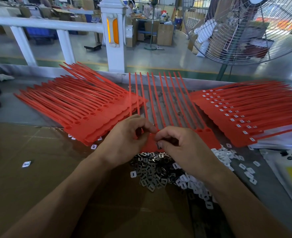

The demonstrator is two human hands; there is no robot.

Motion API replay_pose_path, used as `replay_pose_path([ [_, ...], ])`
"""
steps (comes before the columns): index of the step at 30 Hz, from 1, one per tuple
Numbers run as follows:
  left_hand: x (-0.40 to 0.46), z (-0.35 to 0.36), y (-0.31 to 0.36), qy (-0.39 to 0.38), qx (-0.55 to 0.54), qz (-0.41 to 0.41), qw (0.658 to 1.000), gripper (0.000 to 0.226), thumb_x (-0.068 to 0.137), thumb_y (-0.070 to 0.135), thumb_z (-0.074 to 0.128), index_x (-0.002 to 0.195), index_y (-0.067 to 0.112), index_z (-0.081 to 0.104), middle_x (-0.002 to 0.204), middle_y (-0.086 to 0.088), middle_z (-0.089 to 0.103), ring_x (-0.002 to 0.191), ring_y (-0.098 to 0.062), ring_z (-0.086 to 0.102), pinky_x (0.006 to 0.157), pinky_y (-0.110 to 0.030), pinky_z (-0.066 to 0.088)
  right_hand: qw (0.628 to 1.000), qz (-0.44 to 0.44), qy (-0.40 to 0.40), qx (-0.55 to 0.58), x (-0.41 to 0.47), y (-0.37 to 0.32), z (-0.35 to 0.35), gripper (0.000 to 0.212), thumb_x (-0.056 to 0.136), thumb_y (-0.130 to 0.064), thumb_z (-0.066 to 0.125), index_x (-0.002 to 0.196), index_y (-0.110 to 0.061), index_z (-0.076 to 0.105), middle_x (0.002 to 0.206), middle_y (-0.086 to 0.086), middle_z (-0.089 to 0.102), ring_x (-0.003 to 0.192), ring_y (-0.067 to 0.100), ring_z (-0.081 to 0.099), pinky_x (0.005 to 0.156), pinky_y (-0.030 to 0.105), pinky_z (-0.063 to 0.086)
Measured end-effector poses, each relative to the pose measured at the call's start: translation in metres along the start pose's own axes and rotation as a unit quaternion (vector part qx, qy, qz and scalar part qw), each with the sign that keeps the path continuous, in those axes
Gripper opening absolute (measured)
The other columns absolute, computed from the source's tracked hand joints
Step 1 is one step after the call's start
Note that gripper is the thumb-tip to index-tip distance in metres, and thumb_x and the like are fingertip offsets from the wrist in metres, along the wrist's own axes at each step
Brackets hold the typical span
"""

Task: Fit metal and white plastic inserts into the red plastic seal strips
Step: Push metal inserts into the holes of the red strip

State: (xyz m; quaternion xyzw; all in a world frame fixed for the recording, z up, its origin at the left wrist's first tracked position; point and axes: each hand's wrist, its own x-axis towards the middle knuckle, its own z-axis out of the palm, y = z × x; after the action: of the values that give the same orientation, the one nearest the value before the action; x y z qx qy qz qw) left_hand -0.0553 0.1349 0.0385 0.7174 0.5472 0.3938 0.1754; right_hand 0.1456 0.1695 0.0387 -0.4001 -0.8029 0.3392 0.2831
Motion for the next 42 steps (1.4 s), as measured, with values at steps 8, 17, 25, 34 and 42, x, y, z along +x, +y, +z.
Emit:
replay_pose_path([
  [8, -0.0002, -0.0015, -0.0019, -0.049, -0.067, -0.014, 0.996, 0.004, 0.093, 0.026, 0.071, 0.093, 0.03, 0.07, 0.086, 0.008, 0.069, 0.076, -0.012, 0.066, 0.066, -0.027, 0.054, 0.995, 0.041, 0.023, 0.083, -0.0016, -0.0019, -0.0023, 0.015, 0.097, -0.021, 0.071, 0.095, -0.035, 0.075, 0.088, -0.014, 0.074, 0.081, 0.001, 0.069, 0.07, 0.012, 0.052],
  [17, 0.0008, -0.0008, -0.0052, -0.056, -0.088, 0.0, 0.995, 0.016, 0.099, 0.037, 0.064, 0.088, 0.028, 0.071, 0.076, 0.006, 0.065, 0.061, -0.003, 0.054, 0.056, -0.019, 0.042, 0.993, 0.025, 0.029, 0.116, -0.0022, -0.0055, -0.0026, 0.006, 0.094, -0.026, 0.075, 0.092, -0.033, 0.075, 0.083, -0.008, 0.074, 0.079, 0.005, 0.069, 0.074, 0.022, 0.054],
  [25, 0.0018, 0.0032, -0.0012, -0.053, -0.213, -0.063, 0.973, 0.027, 0.1, 0.038, 0.059, 0.089, 0.018, 0.073, 0.08, -0.007, 0.067, 0.073, -0.028, 0.058, 0.07, -0.05, 0.048, 0.987, -0.038, 0.086, 0.132, 0.0007, -0.0068, -0.002, 0.013, 0.095, -0.016, 0.074, 0.094, -0.029, 0.076, 0.091, -0.009, 0.075, 0.089, 0.008, 0.069, 0.081, 0.025, 0.053],
  [34, 0.0014, 0.0043, -0.0021, -0.06, -0.354, -0.146, 0.922, 0.019, 0.091, 0.031, 0.072, 0.089, 0.013, 0.075, 0.081, -0.004, 0.065, 0.068, -0.008, 0.054, 0.065, -0.022, 0.044, 0.984, -0.065, 0.114, 0.124, 0.001, -0.0083, 0.0015, 0.018, 0.092, -0.007, 0.076, 0.103, -0.02, 0.079, 0.096, -0.009, 0.077, 0.099, 0.01, 0.073, 0.089, 0.026, 0.058],
  [42, -0.0001, 0.0025, 0.0004, -0.025, -0.339, -0.127, 0.932, 0.026, 0.091, 0.037, 0.072, 0.09, 0.011, 0.074, 0.087, -0.016, 0.067, 0.078, -0.029, 0.055, 0.078, -0.048, 0.044, 0.987, -0.049, 0.114, 0.105, 0.0012, -0.0093, 0.0035, 0.017, 0.09, -0.019, 0.079, 0.106, -0.025, 0.077, 0.096, -0.011, 0.076, 0.096, 0.008, 0.072, 0.084, 0.022, 0.057],
])
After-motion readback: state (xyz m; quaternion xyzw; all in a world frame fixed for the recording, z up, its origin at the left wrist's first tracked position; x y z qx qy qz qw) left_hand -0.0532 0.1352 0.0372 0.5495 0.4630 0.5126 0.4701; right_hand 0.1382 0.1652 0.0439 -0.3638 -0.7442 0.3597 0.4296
